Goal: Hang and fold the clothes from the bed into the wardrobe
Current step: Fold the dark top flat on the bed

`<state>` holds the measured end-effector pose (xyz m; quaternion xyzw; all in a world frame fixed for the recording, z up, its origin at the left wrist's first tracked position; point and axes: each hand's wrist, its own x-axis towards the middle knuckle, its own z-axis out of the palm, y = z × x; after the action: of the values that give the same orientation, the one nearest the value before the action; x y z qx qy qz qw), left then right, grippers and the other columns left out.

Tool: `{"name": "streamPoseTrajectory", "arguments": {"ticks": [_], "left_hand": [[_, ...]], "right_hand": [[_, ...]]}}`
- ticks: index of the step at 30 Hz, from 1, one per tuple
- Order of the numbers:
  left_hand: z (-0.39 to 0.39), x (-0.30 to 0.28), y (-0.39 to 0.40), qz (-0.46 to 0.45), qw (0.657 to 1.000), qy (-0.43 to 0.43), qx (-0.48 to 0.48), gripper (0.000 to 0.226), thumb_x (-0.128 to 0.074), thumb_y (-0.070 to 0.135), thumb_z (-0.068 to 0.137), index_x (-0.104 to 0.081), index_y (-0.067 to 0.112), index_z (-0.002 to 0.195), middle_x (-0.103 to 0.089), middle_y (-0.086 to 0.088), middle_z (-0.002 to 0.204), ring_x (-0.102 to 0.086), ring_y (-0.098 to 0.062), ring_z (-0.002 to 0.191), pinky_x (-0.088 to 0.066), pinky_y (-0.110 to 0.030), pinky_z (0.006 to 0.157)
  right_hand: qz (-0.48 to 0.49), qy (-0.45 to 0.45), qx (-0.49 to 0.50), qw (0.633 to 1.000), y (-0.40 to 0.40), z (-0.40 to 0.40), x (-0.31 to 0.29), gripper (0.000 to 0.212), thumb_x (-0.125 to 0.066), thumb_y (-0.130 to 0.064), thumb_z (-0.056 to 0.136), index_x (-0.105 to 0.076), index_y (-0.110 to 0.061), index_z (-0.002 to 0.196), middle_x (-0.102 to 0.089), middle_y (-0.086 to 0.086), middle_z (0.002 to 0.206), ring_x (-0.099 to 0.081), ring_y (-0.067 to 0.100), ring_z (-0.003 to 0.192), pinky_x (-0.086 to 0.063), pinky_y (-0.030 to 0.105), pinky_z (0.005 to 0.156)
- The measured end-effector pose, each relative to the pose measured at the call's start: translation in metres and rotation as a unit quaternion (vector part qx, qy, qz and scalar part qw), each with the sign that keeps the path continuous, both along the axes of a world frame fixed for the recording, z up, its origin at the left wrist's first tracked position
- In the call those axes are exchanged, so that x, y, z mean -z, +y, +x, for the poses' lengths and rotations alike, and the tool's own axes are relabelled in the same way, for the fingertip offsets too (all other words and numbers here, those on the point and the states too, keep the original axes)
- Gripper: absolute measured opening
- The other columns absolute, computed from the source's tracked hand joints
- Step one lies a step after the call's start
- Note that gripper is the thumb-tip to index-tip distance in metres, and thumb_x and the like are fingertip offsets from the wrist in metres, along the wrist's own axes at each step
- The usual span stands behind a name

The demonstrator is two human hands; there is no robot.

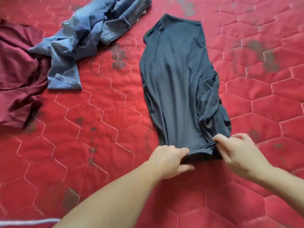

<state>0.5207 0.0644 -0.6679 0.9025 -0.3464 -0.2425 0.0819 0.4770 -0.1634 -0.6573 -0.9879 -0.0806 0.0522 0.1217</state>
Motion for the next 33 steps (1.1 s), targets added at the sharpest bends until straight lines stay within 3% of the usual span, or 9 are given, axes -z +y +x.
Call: {"name": "streamPoseTrajectory", "arguments": {"ticks": [7, 13, 17, 20, 23, 26, 29, 31, 33], "left_hand": [[0.005, -0.015, 0.025, 0.134, 0.983, -0.073, -0.098, 0.015, -0.054, 0.03, 0.092, -0.064, 0.022, 0.1, -0.069, -0.004, 0.104, -0.061, -0.027, 0.104, -0.033, -0.032, 0.073], [0.031, -0.039, 0.057, 0.061, 0.967, -0.129, -0.213, 0.016, -0.058, 0.021, 0.084, -0.067, 0.024, 0.097, -0.072, 0.001, 0.098, -0.063, -0.025, 0.097, -0.034, -0.032, 0.093], [0.037, -0.056, 0.046, -0.096, 0.932, 0.033, -0.348, 0.025, -0.065, 0.037, 0.077, -0.067, 0.014, 0.068, -0.058, -0.007, 0.062, -0.052, -0.024, 0.062, -0.044, -0.034, 0.063], [0.041, -0.08, 0.016, -0.22, 0.885, 0.1, -0.397, 0.037, -0.063, 0.037, 0.072, -0.051, 0.012, 0.048, -0.036, 0.003, 0.049, -0.034, -0.012, 0.052, -0.031, -0.03, 0.051], [0.04, -0.107, -0.008, -0.276, 0.866, 0.2, -0.366, 0.023, -0.071, 0.029, 0.073, -0.07, 0.007, 0.066, -0.055, 0.004, 0.061, -0.049, -0.008, 0.059, -0.041, -0.027, 0.059], [0.041, -0.13, -0.012, -0.279, 0.849, 0.329, -0.305, 0.022, -0.069, 0.026, 0.066, -0.072, 0.014, 0.085, -0.065, 0.0, 0.074, -0.057, -0.013, 0.066, -0.042, -0.029, 0.058], [0.053, -0.141, 0.003, -0.294, 0.8, 0.445, -0.274, 0.022, -0.058, 0.007, 0.071, -0.068, 0.017, 0.088, -0.061, -0.001, 0.075, -0.055, -0.014, 0.067, -0.04, -0.024, 0.059], [0.062, -0.139, 0.018, -0.269, 0.835, 0.374, -0.3, 0.03, -0.062, 0.003, 0.066, -0.071, 0.023, 0.087, -0.059, -0.005, 0.079, -0.052, -0.018, 0.072, -0.039, -0.027, 0.064], [0.065, -0.13, 0.026, -0.208, 0.899, 0.229, -0.312, 0.029, -0.073, 0.003, 0.07, -0.069, 0.027, 0.088, -0.06, -0.005, 0.077, -0.05, -0.018, 0.069, -0.036, -0.025, 0.059]], "right_hand": [[-0.039, 0.016, 0.096, 0.994, -0.042, -0.021, -0.028, 0.021, -0.04, -0.027, 0.095, -0.056, -0.016, 0.091, -0.051, 0.007, 0.045, -0.056, 0.039, 0.05, -0.031, 0.034, 0.058], [-0.035, 0.089, 0.17, 0.981, -0.041, -0.018, -0.039, 0.017, -0.038, -0.022, 0.097, -0.052, -0.018, 0.088, -0.066, 0.018, 0.074, -0.06, 0.043, 0.074, -0.033, 0.039, 0.065], [0.106, 0.135, 0.251, 0.953, -0.014, -0.006, -0.049, 0.016, -0.044, -0.021, 0.088, -0.056, -0.02, 0.078, -0.063, 0.009, 0.084, -0.058, 0.036, 0.089, -0.04, 0.037, 0.07], [0.134, 0.145, 0.211, 0.957, 0.014, -0.001, -0.059, 0.032, -0.058, -0.026, 0.079, -0.062, -0.027, 0.11, -0.067, 0.001, 0.11, -0.06, 0.027, 0.107, -0.046, 0.033, 0.087], [0.26, 0.127, 0.148, 0.946, 0.048, 0.002, -0.076, 0.068, -0.071, -0.029, 0.076, -0.044, -0.027, 0.138, -0.06, -0.005, 0.128, -0.056, 0.013, 0.118, -0.042, 0.027, 0.098], [0.336, 0.103, 0.122, 0.928, 0.067, 0.017, -0.091, 0.059, -0.075, -0.033, 0.074, -0.052, -0.029, 0.127, -0.064, -0.014, 0.108, -0.059, 0.002, 0.098, -0.046, 0.025, 0.089], [0.33, 0.101, 0.117, 0.931, 0.064, 0.032, -0.104, 0.021, -0.07, -0.031, 0.083, -0.061, -0.015, 0.072, -0.051, -0.007, 0.06, -0.044, 0.002, 0.052, -0.04, 0.029, 0.053], [0.354, 0.119, 0.154, 0.915, 0.061, 0.035, -0.117, 0.037, -0.064, -0.03, 0.089, -0.051, -0.015, 0.058, -0.041, -0.005, 0.052, -0.037, 0.006, 0.046, -0.03, 0.026, 0.048], [0.471, 0.203, 0.23, 0.827, 0.059, 0.034, -0.129, 0.03, -0.059, -0.026, 0.093, -0.06, -0.015, 0.066, -0.054, -0.004, 0.052, -0.048, 0.01, 0.045, -0.038, 0.021, 0.049]]}}
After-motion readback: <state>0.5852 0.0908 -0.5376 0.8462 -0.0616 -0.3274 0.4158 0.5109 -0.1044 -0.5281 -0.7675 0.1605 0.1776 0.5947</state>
